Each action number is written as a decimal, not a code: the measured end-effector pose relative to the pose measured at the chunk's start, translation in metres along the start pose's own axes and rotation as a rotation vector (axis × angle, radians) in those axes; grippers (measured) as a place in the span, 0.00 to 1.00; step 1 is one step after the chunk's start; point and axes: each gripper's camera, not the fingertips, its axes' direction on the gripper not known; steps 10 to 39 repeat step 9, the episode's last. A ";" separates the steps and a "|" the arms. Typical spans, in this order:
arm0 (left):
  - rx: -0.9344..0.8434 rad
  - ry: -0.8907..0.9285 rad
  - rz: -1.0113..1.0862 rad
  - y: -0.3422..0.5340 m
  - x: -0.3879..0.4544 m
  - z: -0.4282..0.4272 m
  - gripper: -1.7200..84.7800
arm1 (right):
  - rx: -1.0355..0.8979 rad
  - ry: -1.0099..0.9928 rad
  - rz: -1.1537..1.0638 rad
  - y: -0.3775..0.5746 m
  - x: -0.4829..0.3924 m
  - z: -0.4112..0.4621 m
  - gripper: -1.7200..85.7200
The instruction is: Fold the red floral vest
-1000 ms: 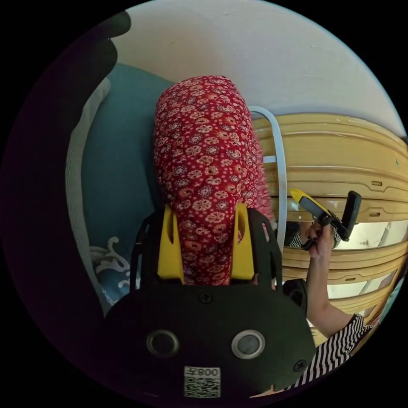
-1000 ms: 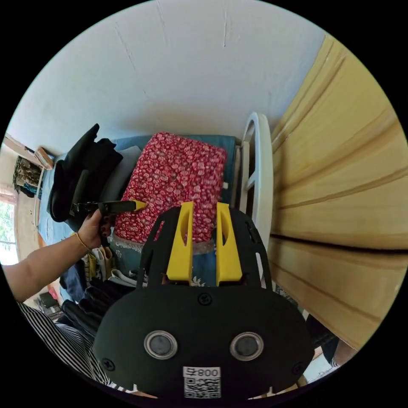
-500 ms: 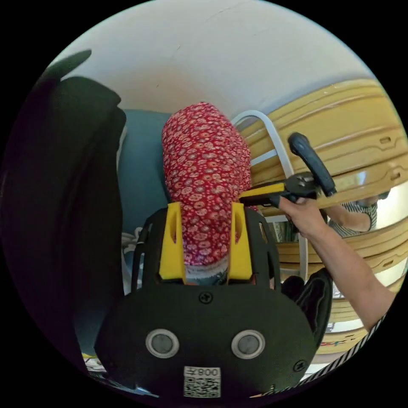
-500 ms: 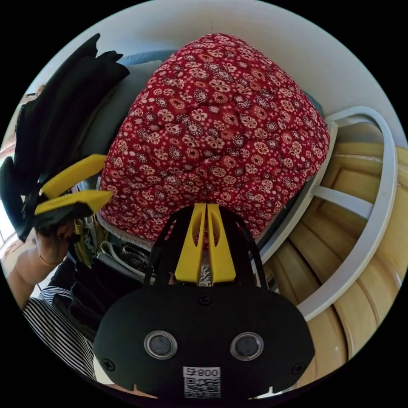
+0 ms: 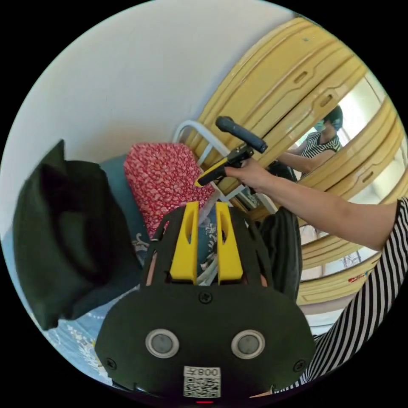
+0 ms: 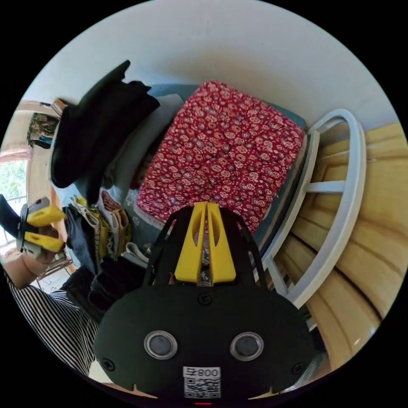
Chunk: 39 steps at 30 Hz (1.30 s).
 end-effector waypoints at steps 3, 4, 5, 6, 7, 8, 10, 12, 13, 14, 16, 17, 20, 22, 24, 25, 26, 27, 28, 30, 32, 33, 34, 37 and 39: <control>0.130 -0.159 0.032 0.018 0.031 -0.079 0.15 | 0.113 -0.082 0.024 0.031 -0.004 -0.016 0.04; 0.177 -0.269 0.023 0.020 0.035 -0.106 0.16 | 0.155 -0.119 0.032 0.043 -0.007 -0.020 0.04; 0.206 -0.377 0.015 0.018 0.034 -0.126 0.17 | 0.194 -0.160 0.037 0.055 -0.011 -0.023 0.05; 0.210 -0.418 0.003 0.015 0.031 -0.133 0.18 | 0.208 -0.180 0.038 0.060 -0.013 -0.024 0.06; 0.189 -0.458 -0.012 0.006 0.023 -0.141 0.18 | 0.237 -0.221 0.038 0.070 -0.019 -0.025 0.06; 0.131 -0.482 -0.024 -0.007 0.014 -0.142 0.18 | 0.273 -0.270 0.034 0.080 -0.027 -0.025 0.07; 0.093 -0.486 -0.034 -0.014 0.009 -0.140 0.18 | 0.286 -0.292 0.032 0.084 -0.031 -0.025 0.08; 0.093 -0.486 -0.034 -0.014 0.009 -0.140 0.18 | 0.286 -0.292 0.032 0.084 -0.031 -0.025 0.08; 0.093 -0.486 -0.034 -0.014 0.009 -0.140 0.18 | 0.286 -0.292 0.032 0.084 -0.031 -0.025 0.08; 0.093 -0.486 -0.034 -0.014 0.009 -0.140 0.18 | 0.286 -0.292 0.032 0.084 -0.031 -0.025 0.08; 0.093 -0.486 -0.034 -0.014 0.009 -0.140 0.18 | 0.286 -0.292 0.032 0.084 -0.031 -0.025 0.08; 0.093 -0.486 -0.034 -0.014 0.009 -0.140 0.18 | 0.286 -0.292 0.032 0.084 -0.031 -0.025 0.08; 0.093 -0.486 -0.034 -0.014 0.009 -0.140 0.18 | 0.286 -0.292 0.032 0.084 -0.031 -0.025 0.08; 0.093 -0.486 -0.034 -0.014 0.009 -0.140 0.18 | 0.286 -0.292 0.032 0.084 -0.031 -0.025 0.08; 0.093 -0.486 -0.034 -0.014 0.009 -0.140 0.18 | 0.286 -0.292 0.032 0.084 -0.031 -0.025 0.08; 0.093 -0.486 -0.034 -0.014 0.009 -0.140 0.18 | 0.286 -0.292 0.032 0.084 -0.031 -0.025 0.08; 0.093 -0.486 -0.034 -0.014 0.009 -0.140 0.18 | 0.286 -0.292 0.032 0.084 -0.031 -0.025 0.08; 0.093 -0.486 -0.034 -0.014 0.009 -0.140 0.18 | 0.286 -0.292 0.032 0.084 -0.031 -0.025 0.08; 0.093 -0.486 -0.034 -0.014 0.009 -0.140 0.18 | 0.286 -0.292 0.032 0.084 -0.031 -0.025 0.08; 0.093 -0.486 -0.034 -0.014 0.009 -0.140 0.18 | 0.286 -0.292 0.032 0.084 -0.031 -0.025 0.08; 0.093 -0.486 -0.034 -0.014 0.009 -0.140 0.18 | 0.286 -0.292 0.032 0.084 -0.031 -0.025 0.08; 0.093 -0.486 -0.034 -0.014 0.009 -0.140 0.18 | 0.286 -0.292 0.032 0.084 -0.031 -0.025 0.08; 0.093 -0.486 -0.034 -0.014 0.009 -0.140 0.18 | 0.286 -0.292 0.032 0.084 -0.031 -0.025 0.08; 0.093 -0.486 -0.034 -0.014 0.009 -0.140 0.18 | 0.286 -0.292 0.032 0.084 -0.031 -0.025 0.08; 0.093 -0.486 -0.034 -0.014 0.009 -0.140 0.18 | 0.286 -0.292 0.032 0.084 -0.031 -0.025 0.08</control>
